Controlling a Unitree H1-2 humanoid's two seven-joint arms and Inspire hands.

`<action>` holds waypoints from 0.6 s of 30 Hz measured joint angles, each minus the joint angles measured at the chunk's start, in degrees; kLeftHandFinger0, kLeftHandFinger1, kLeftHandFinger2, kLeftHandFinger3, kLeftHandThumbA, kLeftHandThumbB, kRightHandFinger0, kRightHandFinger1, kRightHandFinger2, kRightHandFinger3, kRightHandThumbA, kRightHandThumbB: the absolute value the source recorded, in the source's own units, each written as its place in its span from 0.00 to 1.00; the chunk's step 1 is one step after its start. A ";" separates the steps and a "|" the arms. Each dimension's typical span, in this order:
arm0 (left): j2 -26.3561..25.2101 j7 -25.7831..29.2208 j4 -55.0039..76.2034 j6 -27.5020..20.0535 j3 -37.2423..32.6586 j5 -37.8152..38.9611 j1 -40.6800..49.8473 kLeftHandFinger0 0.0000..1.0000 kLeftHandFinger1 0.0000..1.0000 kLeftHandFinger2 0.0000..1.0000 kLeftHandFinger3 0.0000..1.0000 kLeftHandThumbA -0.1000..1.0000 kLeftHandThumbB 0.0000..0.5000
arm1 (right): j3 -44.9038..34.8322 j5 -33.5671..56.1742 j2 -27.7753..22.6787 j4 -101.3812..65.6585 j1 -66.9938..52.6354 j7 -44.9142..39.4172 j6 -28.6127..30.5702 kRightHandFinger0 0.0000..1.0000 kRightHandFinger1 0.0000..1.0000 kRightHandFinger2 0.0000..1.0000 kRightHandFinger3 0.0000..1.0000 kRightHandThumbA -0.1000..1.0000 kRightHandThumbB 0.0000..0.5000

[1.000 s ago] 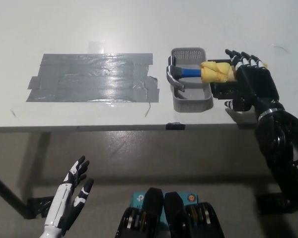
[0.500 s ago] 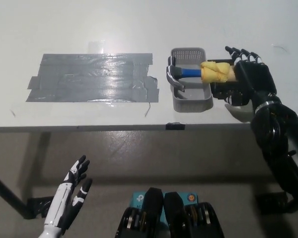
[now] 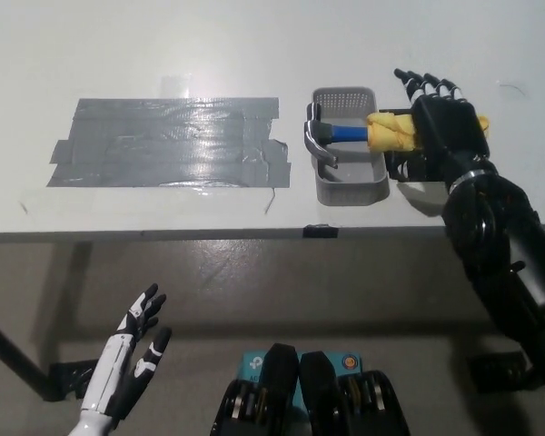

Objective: The robot picks the hammer with right hand and hits the black area on the desk and places it back.

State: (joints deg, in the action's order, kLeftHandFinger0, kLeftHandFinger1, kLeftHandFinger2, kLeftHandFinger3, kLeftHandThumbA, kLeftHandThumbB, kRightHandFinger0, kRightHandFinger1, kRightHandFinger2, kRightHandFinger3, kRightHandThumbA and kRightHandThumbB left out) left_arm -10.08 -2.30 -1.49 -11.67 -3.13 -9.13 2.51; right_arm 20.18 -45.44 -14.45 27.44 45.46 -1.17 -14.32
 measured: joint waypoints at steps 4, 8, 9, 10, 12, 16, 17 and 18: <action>-0.08 -0.28 0.00 -0.01 0.05 0.00 -0.17 1.00 1.00 0.94 0.95 0.89 0.18 | 0.14 0.00 0.04 1.16 0.34 0.00 0.00 1.00 1.00 1.00 1.00 1.00 0.81; -0.16 -0.56 0.00 -0.01 0.04 -0.06 -0.32 1.00 1.00 0.93 0.94 0.90 0.18 | 0.13 0.05 0.02 2.16 0.79 0.00 0.02 1.00 1.00 1.00 1.00 1.00 0.79; -0.20 -0.64 0.00 -0.01 0.04 -0.06 -0.34 1.00 1.00 0.93 0.94 0.90 0.18 | 0.12 0.07 0.02 2.50 0.92 0.01 0.03 1.00 1.00 1.00 1.00 1.00 0.80; -0.23 -0.70 0.00 -0.01 0.04 -0.06 -0.36 1.00 1.00 0.93 0.94 0.90 0.17 | 0.11 0.09 0.02 2.76 1.00 0.00 0.05 1.00 1.00 1.00 1.00 1.00 0.80; -0.32 -0.94 0.00 -0.01 0.04 -0.06 -0.42 1.00 1.00 0.93 0.94 0.90 0.17 | 0.10 0.12 0.02 3.22 1.30 0.01 0.06 1.00 1.00 1.00 1.00 1.00 0.79; -0.40 -1.25 0.00 -0.01 0.02 -0.09 -0.64 1.00 1.00 0.91 0.92 0.91 0.14 | 0.09 0.14 0.02 3.30 2.12 0.00 0.04 1.00 1.00 1.00 1.00 1.00 0.78; -0.41 -1.29 0.00 -0.01 0.01 -0.10 -0.73 1.00 1.00 0.91 0.91 0.91 0.14 | 0.09 0.14 0.02 3.36 2.38 0.00 0.04 1.00 1.00 1.00 1.00 1.00 0.78; -0.42 -1.34 0.00 -0.01 0.00 -0.12 -0.80 1.00 0.99 0.90 0.91 0.90 0.15 | 0.09 0.13 0.02 3.39 2.68 0.00 0.04 1.00 1.00 1.00 1.00 1.00 0.82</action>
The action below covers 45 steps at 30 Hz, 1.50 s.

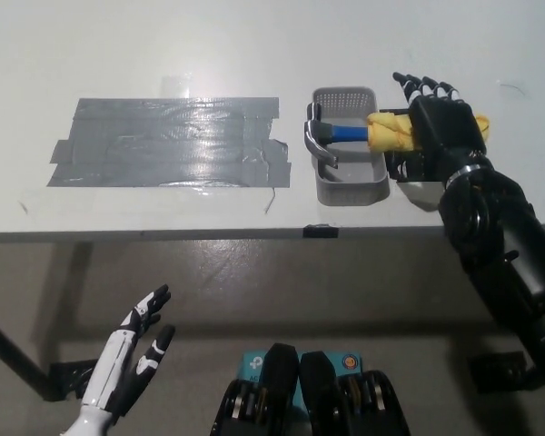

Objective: The robot picks the hammer with right hand and hits the black area on the desk and places it back.

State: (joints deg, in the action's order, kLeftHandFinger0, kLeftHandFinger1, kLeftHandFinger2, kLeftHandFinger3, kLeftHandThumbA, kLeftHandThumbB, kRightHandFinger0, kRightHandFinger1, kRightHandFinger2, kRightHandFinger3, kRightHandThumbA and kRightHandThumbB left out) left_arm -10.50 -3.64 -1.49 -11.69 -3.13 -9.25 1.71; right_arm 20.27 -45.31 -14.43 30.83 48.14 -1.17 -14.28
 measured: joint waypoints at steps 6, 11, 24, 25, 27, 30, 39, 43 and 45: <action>-0.03 -0.40 0.00 0.00 -0.01 -0.01 -0.15 1.00 0.99 0.89 0.91 0.90 0.15 | 0.12 -0.02 0.03 1.34 2.12 0.00 -0.03 1.00 1.00 1.00 1.00 0.99 0.87; -0.20 -0.47 0.00 0.02 -0.04 -0.01 -0.27 1.00 0.98 0.89 0.91 0.91 0.18 | 0.33 0.00 0.02 3.40 3.32 -0.13 -0.01 1.00 1.00 1.00 1.00 0.84 0.83; -0.91 -1.17 0.00 -0.04 -0.11 -0.08 -0.74 1.00 0.94 0.84 0.89 0.90 0.15 | 5.17 0.04 -1.22 17.21 6.81 -4.53 1.39 0.69 0.76 0.82 0.93 0.40 0.72; -0.91 -1.20 0.00 -0.05 -0.11 -0.07 -0.82 1.00 0.94 0.84 0.89 0.90 0.15 | 5.17 0.15 -1.24 17.83 7.06 -4.66 1.51 0.66 0.74 0.80 0.93 0.39 0.71; -0.91 -1.23 0.00 -0.07 -0.16 -0.08 -0.95 1.00 0.94 0.83 0.89 0.90 0.14 | 4.88 0.59 -1.27 18.92 7.37 -4.40 2.09 0.02 0.07 0.22 0.59 0.00 0.53; -0.91 -1.24 0.00 -0.07 -0.23 -0.09 -1.01 1.00 0.94 0.83 0.89 0.91 0.16 | 4.21 1.14 -1.25 20.94 7.43 -1.78 3.67 0.00 0.24 0.46 0.32 0.00 0.37; -0.91 -1.25 -0.01 -0.06 -0.22 -0.07 -1.05 1.00 0.90 0.79 0.86 0.90 0.14 | 2.59 2.25 -0.98 23.88 6.76 6.82 10.22 0.10 0.56 0.90 1.00 0.02 0.10; -0.92 -1.31 -0.01 -0.10 -0.24 -0.05 -1.19 1.00 0.89 0.79 0.86 0.92 0.15 | -0.85 4.11 -0.56 23.69 6.15 9.17 13.18 0.05 0.44 0.76 0.94 0.00 0.10; -0.96 -1.35 -0.01 -0.10 -0.26 -0.07 -1.37 1.00 0.88 0.78 0.85 0.92 0.13 | -3.63 5.85 -0.08 23.25 5.67 9.32 14.37 0.02 0.41 0.73 0.85 0.00 0.14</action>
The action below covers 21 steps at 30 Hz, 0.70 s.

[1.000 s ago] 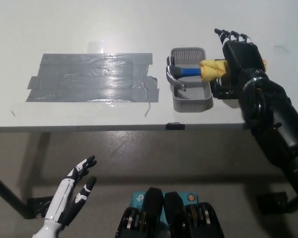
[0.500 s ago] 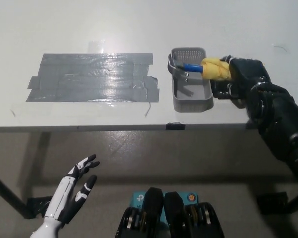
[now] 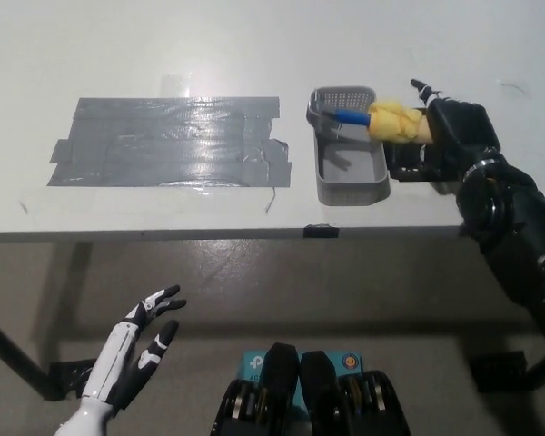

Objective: The robot picks the hammer with right hand and hits the black area on the desk and places it back.

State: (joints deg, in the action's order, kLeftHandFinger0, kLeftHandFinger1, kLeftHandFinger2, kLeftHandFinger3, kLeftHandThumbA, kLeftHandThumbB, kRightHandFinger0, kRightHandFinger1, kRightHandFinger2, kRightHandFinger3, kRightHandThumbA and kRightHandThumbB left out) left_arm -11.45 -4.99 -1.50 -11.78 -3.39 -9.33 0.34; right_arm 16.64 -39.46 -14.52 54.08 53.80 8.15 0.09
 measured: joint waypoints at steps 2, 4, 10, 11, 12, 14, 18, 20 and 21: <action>0.00 0.00 0.00 0.00 0.00 0.00 -0.23 1.00 0.87 0.77 0.84 0.91 0.11 | -2.67 2.19 0.59 -0.29 -0.28 -0.50 0.59 0.01 0.42 0.74 0.79 0.00 0.17; 0.00 0.00 0.00 0.00 0.00 -0.02 -0.33 1.00 0.86 0.77 0.84 0.91 0.11 | -5.17 4.22 1.17 -0.73 -0.47 -1.87 0.55 0.02 0.45 0.78 0.80 0.00 0.17; 0.00 0.00 -0.01 0.01 0.01 0.00 -0.43 0.98 0.83 0.74 0.82 0.89 0.10 | -11.75 10.21 2.13 -2.63 -0.78 -6.95 -0.82 0.08 0.49 0.80 0.77 0.00 0.20; 0.00 -0.01 -0.01 0.01 0.01 0.00 -0.47 0.98 0.82 0.73 0.82 0.89 0.11 | -13.05 11.37 2.18 -2.75 -0.78 -8.00 -1.30 0.06 0.51 0.86 0.83 0.00 0.21; 0.00 0.00 -0.01 0.02 0.01 0.00 -0.50 0.97 0.82 0.73 0.82 0.90 0.12 | -13.97 12.47 2.20 -2.84 -0.78 -8.92 -1.81 0.06 0.51 0.87 0.84 0.00 0.22; 0.00 -0.01 -0.01 0.02 0.01 -0.01 -0.59 0.95 0.81 0.72 0.82 0.91 0.11 | -15.94 14.35 2.20 -2.92 -0.77 -10.58 -2.78 0.07 0.52 0.88 0.85 0.00 0.25; 0.00 -0.02 -0.01 0.02 0.00 0.00 -0.79 0.92 0.79 0.72 0.83 0.92 0.13 | -19.55 18.26 2.01 -3.51 -0.72 -14.55 -5.30 0.07 0.53 0.89 0.86 0.00 0.27; -0.01 -0.03 -0.01 0.01 0.00 0.02 -0.93 0.92 0.78 0.71 0.83 0.93 0.14 | -20.70 20.37 1.64 -3.99 -0.52 -17.05 -6.80 0.06 0.51 0.88 0.87 0.00 0.29; -0.02 -0.04 -0.01 0.01 -0.01 0.02 -0.97 0.91 0.77 0.71 0.83 0.93 0.15 | -21.11 21.15 1.41 -4.18 -0.31 -18.04 -7.48 0.06 0.50 0.85 0.85 0.00 0.30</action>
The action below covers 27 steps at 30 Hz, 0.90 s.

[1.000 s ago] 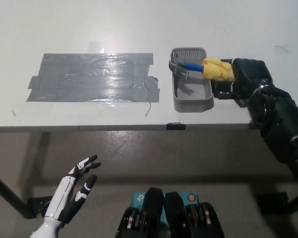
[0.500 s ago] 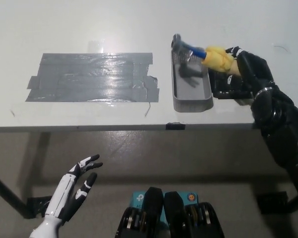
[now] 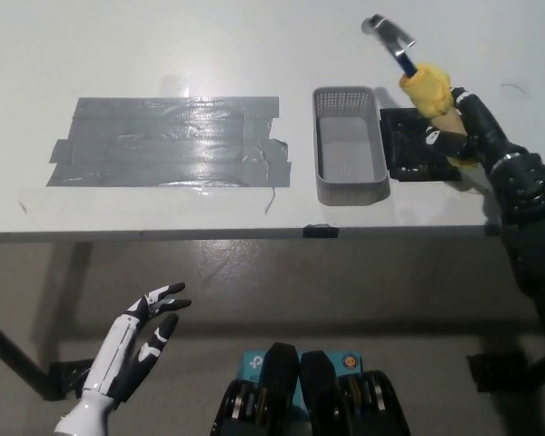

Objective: The robot picks the hammer with right hand and hits the black area on the desk and places it back.

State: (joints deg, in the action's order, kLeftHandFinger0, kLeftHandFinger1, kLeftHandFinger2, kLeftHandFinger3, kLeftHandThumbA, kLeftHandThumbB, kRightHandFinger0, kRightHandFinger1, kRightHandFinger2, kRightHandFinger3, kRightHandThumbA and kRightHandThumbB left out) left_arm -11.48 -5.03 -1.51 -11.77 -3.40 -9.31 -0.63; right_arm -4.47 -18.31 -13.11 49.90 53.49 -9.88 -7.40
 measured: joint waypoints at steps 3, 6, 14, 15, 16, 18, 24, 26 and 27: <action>-0.19 -0.04 -0.11 -0.25 -0.22 -0.02 -0.25 0.89 0.75 0.69 0.82 0.93 0.12 | -0.21 2.47 -1.41 -2.42 1.15 -3.84 -3.41 0.00 0.35 0.67 0.52 0.00 0.31; -0.53 -0.11 -0.59 -0.78 -0.66 -0.08 -0.64 0.86 0.74 0.69 0.83 0.92 0.14 | -0.13 4.18 -3.33 -5.19 2.79 -6.75 -5.60 0.01 0.42 0.78 0.45 0.00 0.24; -0.79 -0.55 -0.90 -1.14 -1.20 -0.29 -0.79 0.79 0.70 0.67 0.82 0.93 0.17 | 0.60 7.36 -9.43 -6.09 6.05 -13.23 -9.03 0.17 0.60 0.87 0.72 0.00 0.29; -0.81 -0.57 -0.91 -1.15 -1.21 -0.31 -0.79 0.77 0.69 0.67 0.82 0.92 0.15 | 1.27 7.44 -10.20 -6.32 6.03 -13.97 -9.28 0.20 0.60 0.86 0.69 0.00 0.29; -0.82 -0.57 -0.91 -1.16 -1.24 -0.36 -0.80 0.76 0.68 0.66 0.81 0.91 0.14 | 2.18 7.43 -11.00 -6.44 6.00 -14.61 -9.31 0.21 0.61 0.87 0.65 0.00 0.26; -0.90 -0.57 -0.90 -1.24 -1.21 -0.43 -0.79 0.74 0.66 0.66 0.81 0.91 0.15 | 4.49 7.41 -12.72 -6.68 5.96 -16.05 -9.44 0.25 0.70 0.96 0.88 0.00 0.26; -1.22 -0.56 -0.90 -1.39 -1.09 -0.52 -0.73 0.70 0.64 0.64 0.81 0.90 0.08 | 9.52 6.83 -15.80 -9.47 4.82 -19.08 -10.07 0.18 0.64 0.93 1.00 0.00 0.20; -1.45 -0.56 -0.90 -1.62 -1.01 -0.52 -0.73 0.68 0.63 0.64 0.80 0.89 0.07 | 10.20 6.73 -16.41 -9.87 4.12 -19.98 -10.14 0.18 0.65 0.93 1.00 0.00 0.21; -1.54 -0.56 -0.90 -1.71 -0.95 -0.52 -0.72 0.68 0.63 0.64 0.80 0.89 0.08 | 10.52 6.68 -16.60 -10.04 3.80 -20.27 -10.22 0.18 0.65 0.92 1.00 0.00 0.20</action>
State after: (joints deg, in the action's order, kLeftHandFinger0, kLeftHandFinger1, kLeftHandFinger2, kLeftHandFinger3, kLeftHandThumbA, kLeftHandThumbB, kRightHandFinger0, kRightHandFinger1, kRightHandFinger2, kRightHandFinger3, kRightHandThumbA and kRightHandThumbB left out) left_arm -13.01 -5.59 -2.41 -13.49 -4.35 -9.83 -1.36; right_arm 6.05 -11.64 -29.71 39.86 57.29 -30.15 -17.61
